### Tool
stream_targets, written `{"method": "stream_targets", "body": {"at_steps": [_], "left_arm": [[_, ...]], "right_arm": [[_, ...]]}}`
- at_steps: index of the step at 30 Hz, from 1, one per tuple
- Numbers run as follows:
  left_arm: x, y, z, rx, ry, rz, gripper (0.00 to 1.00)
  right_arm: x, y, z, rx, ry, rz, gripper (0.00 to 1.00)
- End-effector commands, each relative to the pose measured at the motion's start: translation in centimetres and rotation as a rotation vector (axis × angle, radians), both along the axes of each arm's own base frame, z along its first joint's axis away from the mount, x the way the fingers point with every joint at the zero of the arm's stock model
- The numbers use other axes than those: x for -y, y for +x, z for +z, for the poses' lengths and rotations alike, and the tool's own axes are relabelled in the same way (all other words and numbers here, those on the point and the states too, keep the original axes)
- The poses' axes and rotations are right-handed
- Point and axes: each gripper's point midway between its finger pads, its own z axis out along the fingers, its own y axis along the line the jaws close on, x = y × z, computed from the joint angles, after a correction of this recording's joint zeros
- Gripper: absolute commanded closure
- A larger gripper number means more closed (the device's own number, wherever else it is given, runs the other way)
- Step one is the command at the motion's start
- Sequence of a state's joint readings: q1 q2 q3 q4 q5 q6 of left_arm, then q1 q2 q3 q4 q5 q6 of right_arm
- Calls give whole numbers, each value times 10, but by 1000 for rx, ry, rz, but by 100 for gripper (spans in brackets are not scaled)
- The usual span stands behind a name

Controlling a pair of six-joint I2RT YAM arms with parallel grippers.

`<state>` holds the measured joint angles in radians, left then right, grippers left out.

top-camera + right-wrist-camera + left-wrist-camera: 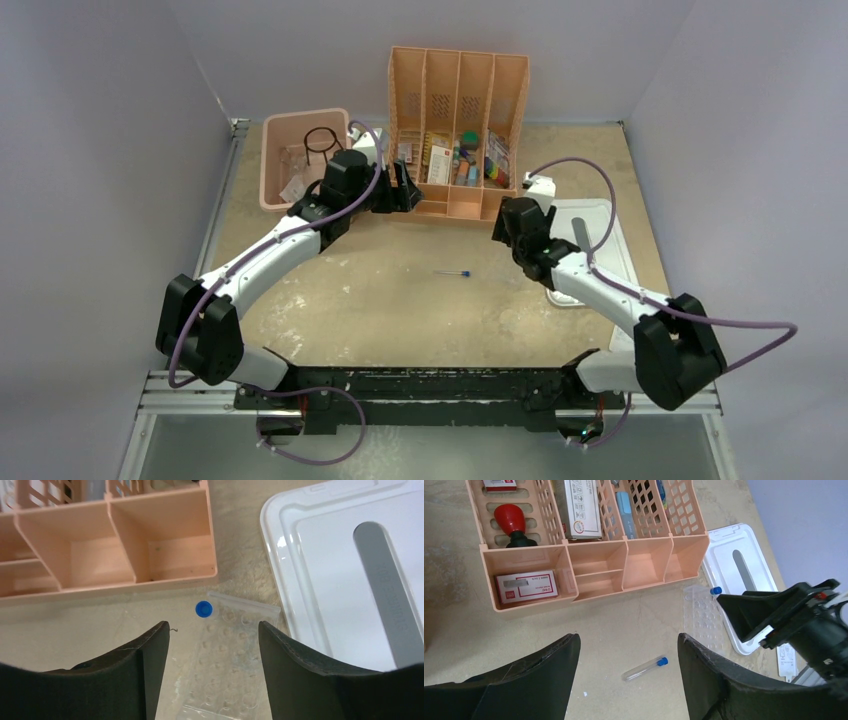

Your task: Organize the chemistry lab equipment

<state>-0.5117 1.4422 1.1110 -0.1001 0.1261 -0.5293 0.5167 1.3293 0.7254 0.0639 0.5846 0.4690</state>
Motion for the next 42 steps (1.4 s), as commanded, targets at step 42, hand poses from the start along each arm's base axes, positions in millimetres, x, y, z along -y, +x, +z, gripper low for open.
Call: {"method": "stream_targets", "body": {"at_steps": [42], "left_arm": [[87,-83,-169,39,684,-821,54]], "right_arm": [[33,-51,74,-142,471,-233,40]]}}
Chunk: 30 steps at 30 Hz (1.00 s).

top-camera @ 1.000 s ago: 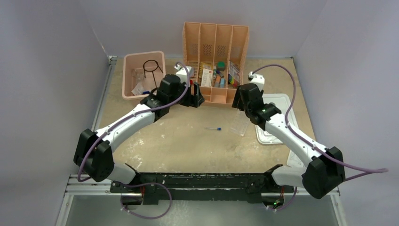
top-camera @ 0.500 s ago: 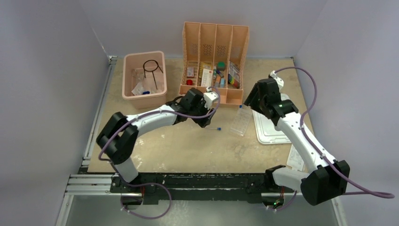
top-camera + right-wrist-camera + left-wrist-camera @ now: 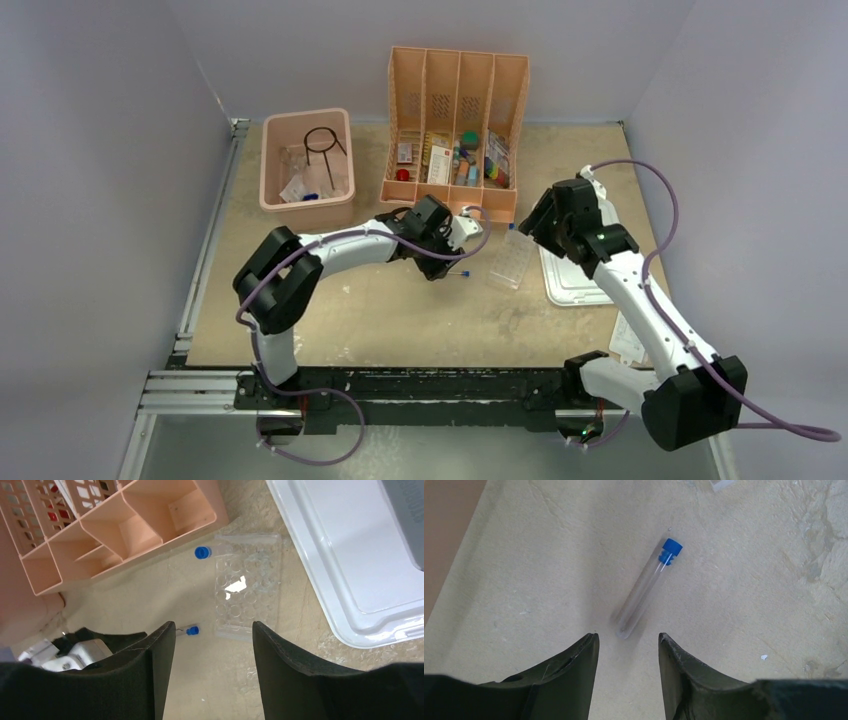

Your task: Organize the chemistry lab equipment

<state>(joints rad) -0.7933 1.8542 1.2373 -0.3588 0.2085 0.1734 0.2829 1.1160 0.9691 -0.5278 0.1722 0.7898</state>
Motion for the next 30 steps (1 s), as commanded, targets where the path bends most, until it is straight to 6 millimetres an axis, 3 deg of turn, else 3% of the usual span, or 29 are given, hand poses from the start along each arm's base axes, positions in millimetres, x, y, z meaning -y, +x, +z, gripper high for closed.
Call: {"method": "stream_targets", "body": {"at_steps": [1,6,10,14,23,30], "left_arm": [[13,0,-3,75,37,-62,56],[16,11,-7,88,97,-36,71],[13,19,-8,116,126,-19,73],[10,15,-12,101,139,-29,74],[17,6,-17,57,117,-41,71],[30,-4,-18,16,97,-114,60]], "right_arm": [[20,-4,11,47,-2,-136,40],[29,-5,16,67,-28,-175,41],[32,-5,19,72,-36,-180,41],[33,-7,18,66,-37,-187,41],[35,-11,14,53,-39,-206,41],[36,-12,15,53,-42,-209,41]]}}
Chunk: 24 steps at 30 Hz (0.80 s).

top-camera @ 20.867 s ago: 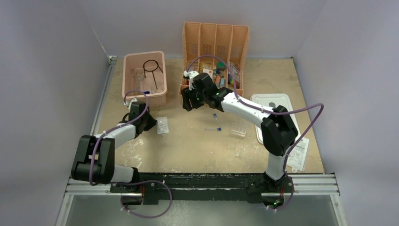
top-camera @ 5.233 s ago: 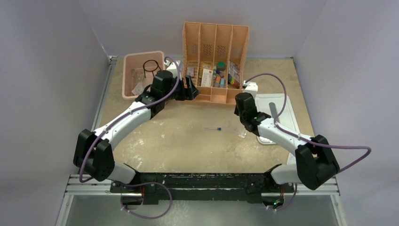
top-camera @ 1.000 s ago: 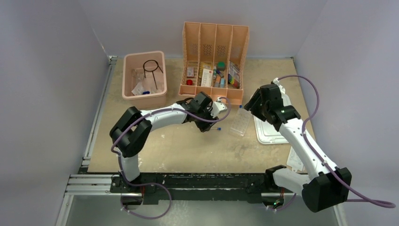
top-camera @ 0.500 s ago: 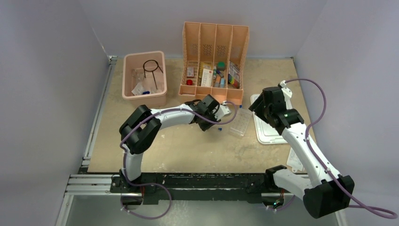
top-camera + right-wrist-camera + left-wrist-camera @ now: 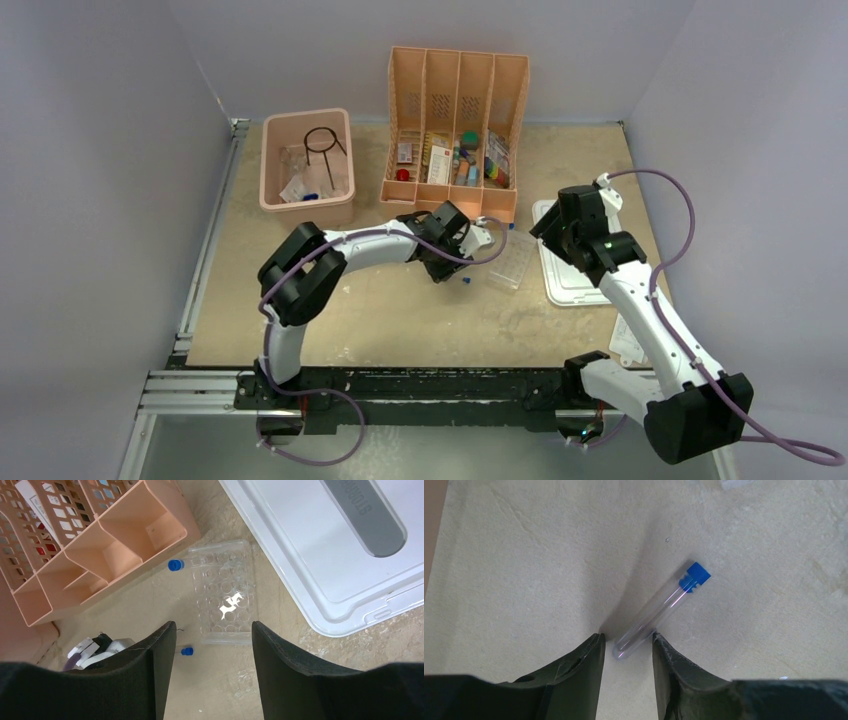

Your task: Organize the chemistry lab equipment

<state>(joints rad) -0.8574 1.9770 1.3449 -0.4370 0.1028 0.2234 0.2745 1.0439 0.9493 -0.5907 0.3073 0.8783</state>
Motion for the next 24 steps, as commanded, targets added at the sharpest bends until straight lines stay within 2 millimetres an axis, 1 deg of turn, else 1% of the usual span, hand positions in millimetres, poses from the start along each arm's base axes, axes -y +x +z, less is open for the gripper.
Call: {"method": "stream_targets", "body": {"at_steps": [1,4,7,8,12,13,16,20,22,23,24], "left_arm": [[21,-4,5,-20,-42,-68,60],[23,-6,-3,-44,-20,-77,61],[19,-11,-6,-52,-5,-74,67],[17,-12,-7,-46,-5,-71,71],[12,-13,-4,-30,-8,-58,85],[12,-13,-3,-31,-13,-49,88],[13,-16,-1,-42,-32,-32,89],[14,-19,10,-34,-88,-7,90],[15,-21,21,-25,-128,4,90],[15,-22,23,-25,-138,11,91],[15,-22,30,-16,-157,17,91]], "right_arm": [[8,0,10,31,-10,-43,41],[8,0,9,27,-14,-44,41],[10,-1,10,24,-19,-49,41],[10,-2,10,26,-18,-50,41],[10,-4,7,24,-12,-57,41],[10,-4,6,21,-9,-55,41],[7,-5,3,15,2,-41,41],[-7,-8,-6,-12,42,27,41],[-16,-12,-14,-32,75,70,40],[-24,-13,-18,-37,100,109,39],[-36,-9,-16,-11,133,172,39]]}}
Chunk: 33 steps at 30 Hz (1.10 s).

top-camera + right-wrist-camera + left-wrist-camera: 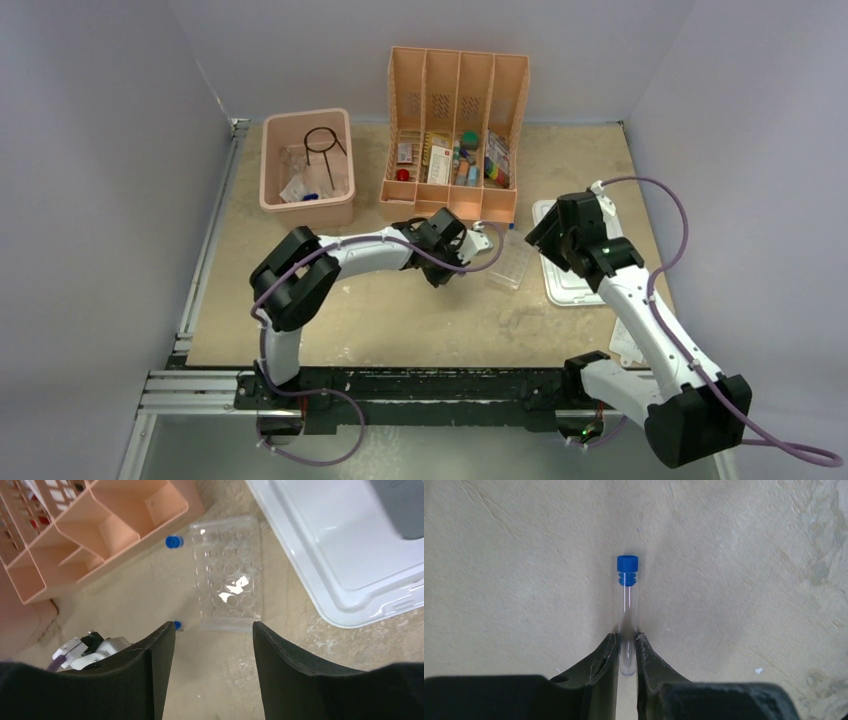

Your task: Organize the chemistry lab equipment

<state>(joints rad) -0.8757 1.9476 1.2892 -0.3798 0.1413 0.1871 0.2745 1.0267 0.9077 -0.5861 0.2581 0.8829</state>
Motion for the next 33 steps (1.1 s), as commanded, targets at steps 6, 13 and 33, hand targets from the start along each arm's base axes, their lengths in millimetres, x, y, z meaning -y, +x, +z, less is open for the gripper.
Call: {"method": "stream_targets", "body": {"at_steps": [6,13,33], "left_arm": [[6,-12,62,41,-198,54,91],[10,-18,102,62,-313,77,90],[20,-14,152,106,-442,58,90]], "right_arm": [[-82,-5,-18,-16,298,386,34],[-113,-10,-22,-94,420,570,27],[-146,3,-7,-65,638,633,43]]}}
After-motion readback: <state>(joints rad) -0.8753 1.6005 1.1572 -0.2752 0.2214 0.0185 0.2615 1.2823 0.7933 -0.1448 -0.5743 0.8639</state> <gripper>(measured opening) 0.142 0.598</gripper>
